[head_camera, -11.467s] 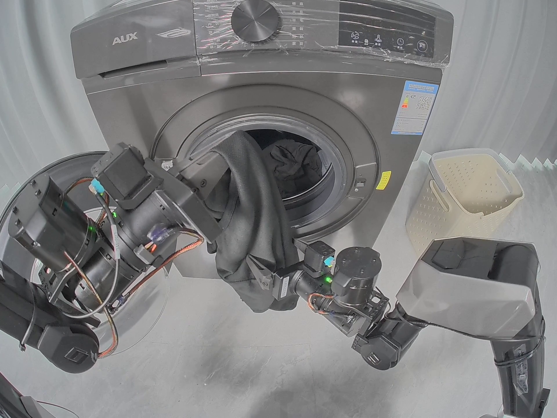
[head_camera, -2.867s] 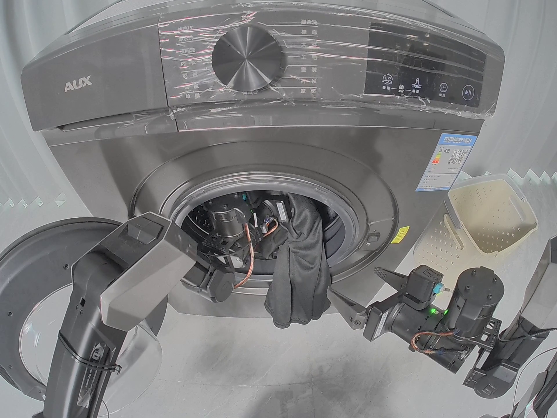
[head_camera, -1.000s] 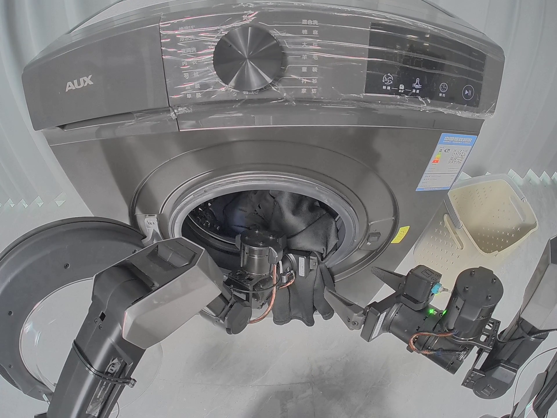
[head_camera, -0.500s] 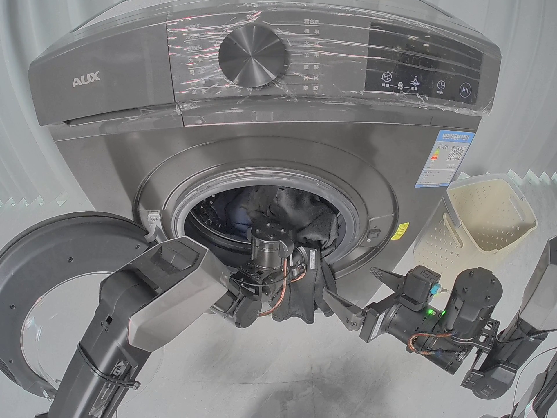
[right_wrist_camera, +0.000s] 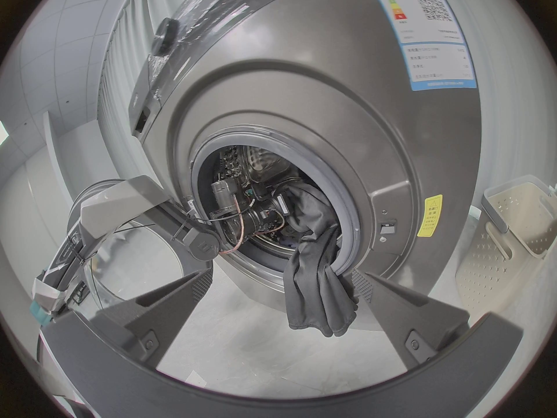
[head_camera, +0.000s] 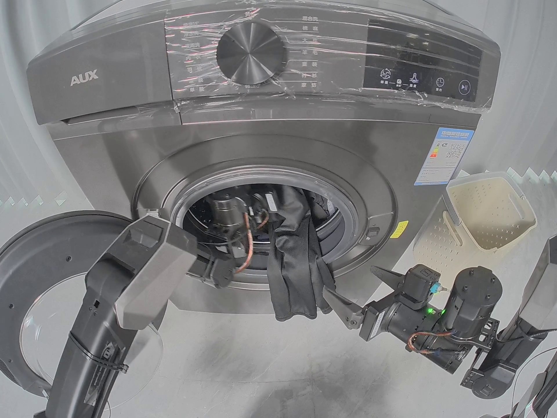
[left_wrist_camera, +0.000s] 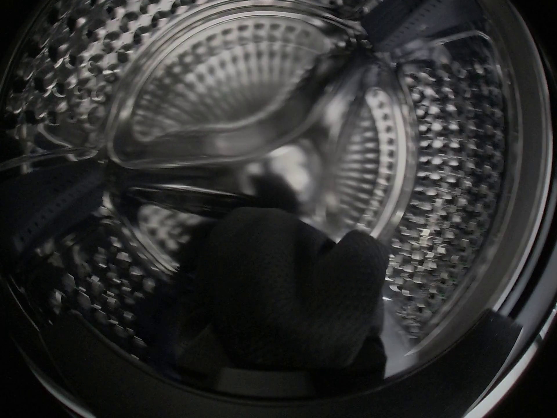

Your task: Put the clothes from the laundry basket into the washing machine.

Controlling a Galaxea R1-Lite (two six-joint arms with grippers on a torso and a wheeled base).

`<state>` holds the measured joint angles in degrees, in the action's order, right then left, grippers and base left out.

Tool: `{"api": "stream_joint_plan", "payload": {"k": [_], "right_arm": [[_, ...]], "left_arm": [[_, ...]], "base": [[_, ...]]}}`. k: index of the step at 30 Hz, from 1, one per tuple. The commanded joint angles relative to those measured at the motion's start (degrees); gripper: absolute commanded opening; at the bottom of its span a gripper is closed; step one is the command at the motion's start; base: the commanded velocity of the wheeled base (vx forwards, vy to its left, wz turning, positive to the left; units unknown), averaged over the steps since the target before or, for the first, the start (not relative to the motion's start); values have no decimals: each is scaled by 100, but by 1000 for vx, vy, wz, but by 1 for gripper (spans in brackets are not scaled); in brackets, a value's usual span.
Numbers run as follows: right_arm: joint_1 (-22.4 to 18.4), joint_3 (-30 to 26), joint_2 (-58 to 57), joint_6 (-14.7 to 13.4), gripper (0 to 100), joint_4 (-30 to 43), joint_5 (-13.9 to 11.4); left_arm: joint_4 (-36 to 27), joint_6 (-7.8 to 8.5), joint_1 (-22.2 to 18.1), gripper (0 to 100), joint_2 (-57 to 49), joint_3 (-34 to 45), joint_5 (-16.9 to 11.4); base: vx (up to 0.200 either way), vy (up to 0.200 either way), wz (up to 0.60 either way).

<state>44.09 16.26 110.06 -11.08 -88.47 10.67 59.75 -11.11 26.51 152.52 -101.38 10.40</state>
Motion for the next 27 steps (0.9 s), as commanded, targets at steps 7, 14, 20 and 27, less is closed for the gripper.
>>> {"api": "stream_joint_plan", "payload": {"k": [7,14,20,27], "right_arm": [[-6,0,16,1,100,-4,-3],[3,0,16,1,100,-4,-3],[12,0,16,1,100,-4,-3],[12,0,7,1,100,5,-3]], "left_arm": [[11,3,73,100,-73,259,-38],[-183,12,372,100,-750,1533,-196],[-367,30,609,100,-1066,2333,-486],[-358,82,715,100,-864,2403,-495]], "base": [[0,0,0],[0,0,0],[0,0,0],[0,0,0]]}}
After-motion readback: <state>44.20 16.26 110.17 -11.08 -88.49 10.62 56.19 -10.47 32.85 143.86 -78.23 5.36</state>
